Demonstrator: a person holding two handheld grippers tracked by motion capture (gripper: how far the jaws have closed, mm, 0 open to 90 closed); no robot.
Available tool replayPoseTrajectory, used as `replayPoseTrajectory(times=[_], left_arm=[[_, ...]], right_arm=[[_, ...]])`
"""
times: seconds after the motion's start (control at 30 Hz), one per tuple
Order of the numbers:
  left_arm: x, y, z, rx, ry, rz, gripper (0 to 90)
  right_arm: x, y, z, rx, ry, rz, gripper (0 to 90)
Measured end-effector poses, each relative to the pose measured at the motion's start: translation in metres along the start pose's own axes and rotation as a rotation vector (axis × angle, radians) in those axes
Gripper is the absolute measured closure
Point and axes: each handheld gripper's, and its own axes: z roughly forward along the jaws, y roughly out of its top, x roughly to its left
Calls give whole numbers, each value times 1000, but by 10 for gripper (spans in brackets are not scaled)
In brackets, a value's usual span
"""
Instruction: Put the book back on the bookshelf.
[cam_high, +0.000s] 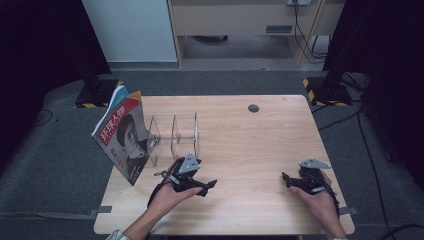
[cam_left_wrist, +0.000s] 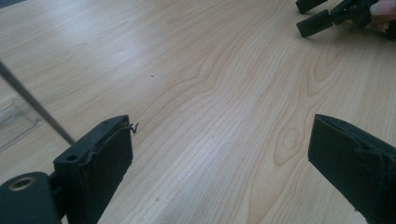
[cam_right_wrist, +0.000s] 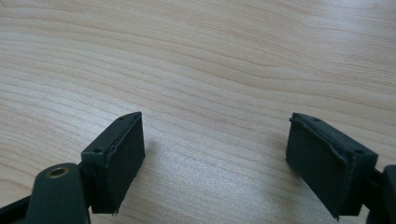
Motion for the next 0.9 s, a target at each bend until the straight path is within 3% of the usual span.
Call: replayPoseTrajectory(times=[0.53,0.8,0.9], left_arm=[[-14,8,44,81,-50,17,61],[-19,12,66,119,-50,21,65],[-28,19,81,122,-61,41,66]], right_arm=[[0,0,0,2,4,-7,192],[0,0,0,2,5,-8,189],[0,0,0,2,5,-7,189]])
